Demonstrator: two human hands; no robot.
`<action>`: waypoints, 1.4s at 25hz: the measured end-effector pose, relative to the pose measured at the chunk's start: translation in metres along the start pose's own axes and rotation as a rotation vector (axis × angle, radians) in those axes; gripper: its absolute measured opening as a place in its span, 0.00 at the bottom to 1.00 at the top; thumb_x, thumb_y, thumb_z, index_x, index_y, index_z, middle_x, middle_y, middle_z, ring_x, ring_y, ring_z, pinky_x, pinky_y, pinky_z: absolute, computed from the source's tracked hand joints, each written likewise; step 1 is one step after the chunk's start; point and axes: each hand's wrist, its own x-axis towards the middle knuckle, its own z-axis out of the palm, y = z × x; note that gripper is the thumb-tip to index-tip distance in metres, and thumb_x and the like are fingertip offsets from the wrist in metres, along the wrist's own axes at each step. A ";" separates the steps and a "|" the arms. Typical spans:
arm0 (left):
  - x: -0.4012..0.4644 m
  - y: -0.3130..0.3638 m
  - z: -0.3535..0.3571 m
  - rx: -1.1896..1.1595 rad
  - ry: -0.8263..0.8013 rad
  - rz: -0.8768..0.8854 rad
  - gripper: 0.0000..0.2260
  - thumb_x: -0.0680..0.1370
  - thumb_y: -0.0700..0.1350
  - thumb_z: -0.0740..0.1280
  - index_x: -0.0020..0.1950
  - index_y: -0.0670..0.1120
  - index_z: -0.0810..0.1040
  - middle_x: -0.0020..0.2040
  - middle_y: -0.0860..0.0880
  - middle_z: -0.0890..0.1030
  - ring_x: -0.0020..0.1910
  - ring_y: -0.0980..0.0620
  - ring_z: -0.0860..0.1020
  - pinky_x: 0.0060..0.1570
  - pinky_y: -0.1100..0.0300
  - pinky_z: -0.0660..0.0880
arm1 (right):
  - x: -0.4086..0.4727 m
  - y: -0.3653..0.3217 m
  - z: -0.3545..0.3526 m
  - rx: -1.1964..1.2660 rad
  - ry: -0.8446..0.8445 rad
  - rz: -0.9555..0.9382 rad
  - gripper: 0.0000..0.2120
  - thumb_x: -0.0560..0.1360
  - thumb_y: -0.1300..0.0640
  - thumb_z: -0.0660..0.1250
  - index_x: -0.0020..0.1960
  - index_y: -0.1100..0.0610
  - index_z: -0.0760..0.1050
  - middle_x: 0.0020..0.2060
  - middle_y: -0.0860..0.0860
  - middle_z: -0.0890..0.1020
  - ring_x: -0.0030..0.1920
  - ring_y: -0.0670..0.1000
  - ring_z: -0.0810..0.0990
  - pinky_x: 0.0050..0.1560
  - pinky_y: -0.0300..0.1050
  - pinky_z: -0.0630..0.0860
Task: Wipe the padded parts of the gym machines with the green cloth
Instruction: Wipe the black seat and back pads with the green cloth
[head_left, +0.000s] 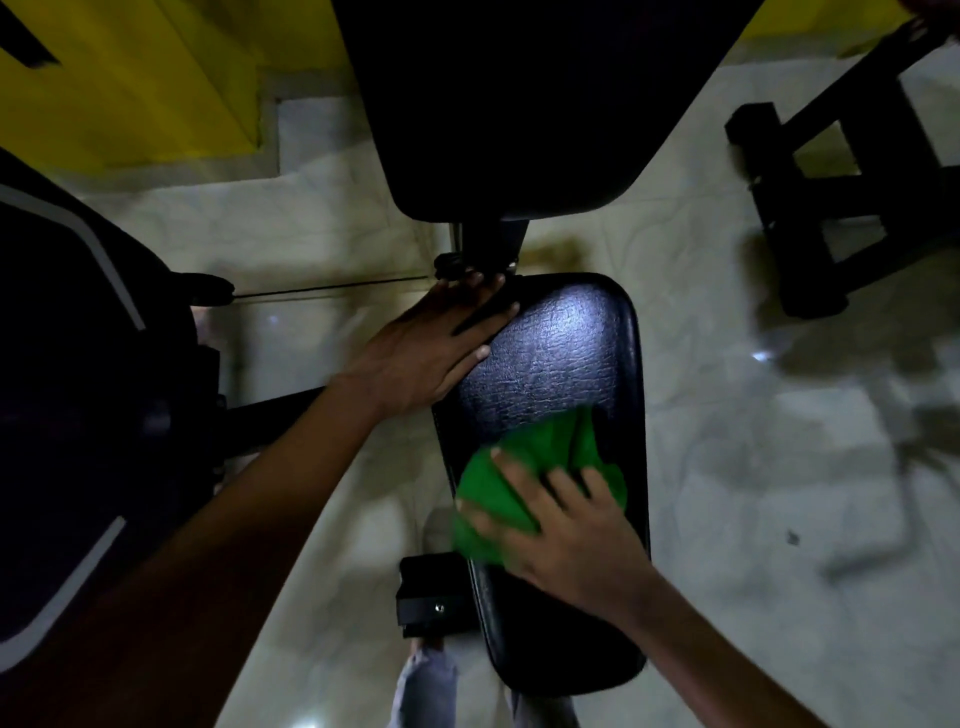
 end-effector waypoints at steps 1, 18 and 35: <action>0.000 0.001 0.001 -0.003 -0.001 -0.004 0.25 0.83 0.52 0.43 0.76 0.44 0.62 0.76 0.40 0.59 0.75 0.40 0.59 0.72 0.46 0.57 | 0.012 0.011 0.001 -0.035 -0.010 0.053 0.25 0.69 0.42 0.65 0.66 0.41 0.71 0.69 0.56 0.69 0.47 0.55 0.69 0.45 0.49 0.63; -0.002 0.019 0.003 0.003 0.063 -0.009 0.22 0.82 0.47 0.52 0.74 0.41 0.65 0.74 0.38 0.63 0.73 0.37 0.62 0.71 0.42 0.59 | 0.025 0.007 0.002 0.012 -0.058 0.136 0.28 0.69 0.41 0.59 0.68 0.42 0.69 0.69 0.57 0.65 0.50 0.56 0.67 0.48 0.51 0.62; -0.012 0.050 0.012 0.014 0.089 0.122 0.21 0.82 0.47 0.53 0.73 0.39 0.66 0.72 0.37 0.67 0.72 0.37 0.64 0.71 0.43 0.60 | -0.058 -0.053 -0.010 0.194 -0.087 0.086 0.25 0.70 0.45 0.62 0.67 0.41 0.67 0.70 0.55 0.65 0.47 0.54 0.69 0.45 0.48 0.66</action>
